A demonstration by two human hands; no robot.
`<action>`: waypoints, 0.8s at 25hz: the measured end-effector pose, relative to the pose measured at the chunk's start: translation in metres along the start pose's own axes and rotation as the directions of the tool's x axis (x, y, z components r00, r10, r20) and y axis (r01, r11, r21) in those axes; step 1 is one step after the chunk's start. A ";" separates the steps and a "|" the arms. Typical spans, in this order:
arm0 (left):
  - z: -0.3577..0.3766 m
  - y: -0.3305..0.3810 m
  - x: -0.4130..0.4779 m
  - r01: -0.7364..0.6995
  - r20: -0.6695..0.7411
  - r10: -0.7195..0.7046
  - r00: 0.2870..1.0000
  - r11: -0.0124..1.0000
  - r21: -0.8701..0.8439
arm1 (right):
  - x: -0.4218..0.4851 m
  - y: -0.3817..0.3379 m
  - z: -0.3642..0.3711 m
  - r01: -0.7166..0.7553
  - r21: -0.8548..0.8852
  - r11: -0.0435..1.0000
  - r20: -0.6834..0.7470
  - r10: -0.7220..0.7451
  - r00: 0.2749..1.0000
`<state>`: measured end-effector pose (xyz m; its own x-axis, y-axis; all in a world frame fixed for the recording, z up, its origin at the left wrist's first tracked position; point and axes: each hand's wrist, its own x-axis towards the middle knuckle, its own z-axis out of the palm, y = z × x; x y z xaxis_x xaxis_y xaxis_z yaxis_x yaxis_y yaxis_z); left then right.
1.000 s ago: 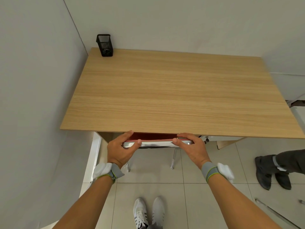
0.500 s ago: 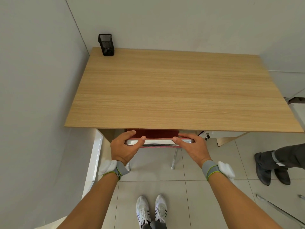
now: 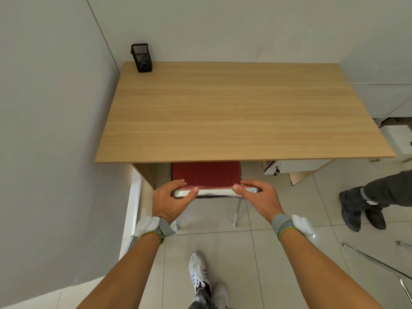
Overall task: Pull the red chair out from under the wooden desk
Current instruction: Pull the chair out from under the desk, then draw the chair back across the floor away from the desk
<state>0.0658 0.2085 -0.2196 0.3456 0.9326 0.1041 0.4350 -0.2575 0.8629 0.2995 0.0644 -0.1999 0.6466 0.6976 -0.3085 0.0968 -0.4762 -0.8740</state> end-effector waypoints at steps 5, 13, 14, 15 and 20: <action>-0.013 0.006 -0.031 0.043 0.045 -0.044 0.998 0.999 0.029 | -0.031 0.007 -0.002 -0.023 -0.017 1.000 0.009 0.023 1.000; -0.026 0.015 -0.074 0.067 0.091 -0.075 0.993 0.993 0.093 | -0.073 0.023 -0.010 -0.026 -0.052 0.998 0.035 0.028 0.999; -0.027 0.015 -0.082 0.062 0.090 -0.071 0.993 0.993 0.099 | -0.080 0.026 -0.011 -0.025 -0.056 0.998 0.036 0.027 0.999; -0.027 0.014 -0.089 0.054 0.082 -0.063 0.995 0.993 0.104 | -0.084 0.028 -0.013 -0.023 -0.055 0.998 0.037 0.025 0.999; -0.031 0.011 -0.124 0.063 0.065 -0.072 0.995 0.989 0.130 | -0.110 0.037 -0.016 -0.023 -0.075 0.997 0.064 0.028 0.998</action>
<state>0.0018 0.0984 -0.2079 0.3664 0.9304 0.0091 0.5606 -0.2285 0.7959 0.2443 -0.0391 -0.1924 0.5993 0.7171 -0.3559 0.1385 -0.5307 -0.8362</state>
